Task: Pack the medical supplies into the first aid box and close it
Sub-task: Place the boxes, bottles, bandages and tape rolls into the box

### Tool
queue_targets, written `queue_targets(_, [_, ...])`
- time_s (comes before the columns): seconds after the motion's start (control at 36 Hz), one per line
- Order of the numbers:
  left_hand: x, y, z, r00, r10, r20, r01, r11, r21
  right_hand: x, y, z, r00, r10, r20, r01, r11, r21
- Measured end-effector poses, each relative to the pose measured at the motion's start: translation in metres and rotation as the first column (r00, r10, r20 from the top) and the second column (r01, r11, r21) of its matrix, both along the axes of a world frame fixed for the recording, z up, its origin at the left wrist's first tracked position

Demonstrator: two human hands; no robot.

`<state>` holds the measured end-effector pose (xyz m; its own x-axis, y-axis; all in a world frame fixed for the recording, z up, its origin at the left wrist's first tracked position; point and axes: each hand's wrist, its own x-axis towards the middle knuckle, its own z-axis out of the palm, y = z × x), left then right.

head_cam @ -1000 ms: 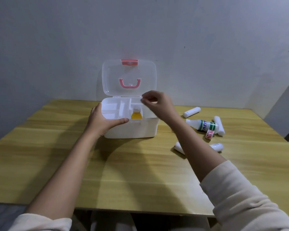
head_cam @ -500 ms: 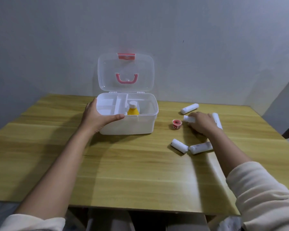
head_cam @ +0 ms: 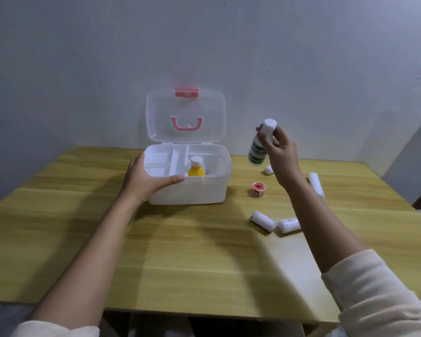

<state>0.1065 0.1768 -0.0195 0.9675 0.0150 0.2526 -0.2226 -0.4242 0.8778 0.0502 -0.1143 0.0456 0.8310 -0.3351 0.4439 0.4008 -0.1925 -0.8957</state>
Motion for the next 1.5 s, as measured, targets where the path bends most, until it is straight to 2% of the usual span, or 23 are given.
queue_targets(0.08, [-0.001,-0.001,0.002,1.0,-0.005,0.013,0.005,1.0,0.015,0.001,0.026,0.016,0.983,0.169,0.069,-0.173,0.984,0.043])
queue_targets(0.17, [-0.002,-0.002,0.005,1.0,-0.008,0.002,0.008,1.0,0.011,0.002,0.049,0.019,0.97,0.242,0.025,-0.241,0.97,-0.034])
queue_targets(0.31, [-0.001,-0.001,0.005,1.0,-0.008,-0.004,0.008,1.0,0.015,0.003,0.067,-0.003,0.979,0.151,-0.135,-0.187,0.929,-0.318])
queue_targets(0.47, [-0.002,0.002,0.004,1.0,-0.005,-0.007,0.005,0.999,0.049,0.006,0.067,-0.024,0.982,0.053,-0.181,-0.137,0.861,-0.491])
queue_targets(0.75, [0.0,0.0,0.004,1.0,-0.001,-0.022,0.002,0.999,0.052,0.003,0.067,-0.025,0.992,-0.002,-0.127,-0.072,0.817,-0.572])
queue_targets(1.0, [-0.001,0.003,0.005,0.999,-0.01,-0.038,0.013,0.998,0.063,0.005,0.067,-0.015,0.987,-0.039,-0.156,-0.074,0.755,-0.652])
queue_targets(1.08, [-0.003,0.002,0.006,0.999,-0.008,-0.043,0.01,0.998,0.059,0.003,0.066,-0.012,0.989,-0.028,-0.146,-0.07,0.779,-0.623])
queue_targets(1.17, [-0.004,0.002,0.007,0.999,-0.006,-0.039,0.009,0.998,0.066,0.0,0.061,-0.01,0.991,0.003,-0.135,-0.072,0.858,-0.509])
queue_targets(1.25, [-0.005,0.001,0.007,0.999,-0.002,-0.036,0.004,0.998,0.059,-0.002,0.043,-0.007,0.993,-0.104,-0.055,0.077,0.926,-0.371])
queue_targets(1.33, [-0.006,0.001,0.007,0.999,0.0,-0.036,0.002,0.999,0.048,-0.003,0.012,-0.008,0.959,-0.282,-0.018,0.261,0.911,-0.319])
queue_targets(1.42, [-0.006,0.002,0.007,0.999,-0.001,-0.038,0.003,0.999,0.046,-0.004,-0.031,-0.022,0.881,-0.46,-0.111,0.398,0.848,-0.351])
queue_targets(1.5, [-0.008,0.0,0.007,1.0,0.009,-0.026,-0.007,0.999,0.054,-0.001,-0.073,-0.042,0.737,-0.614,-0.281,0.449,0.757,-0.476])
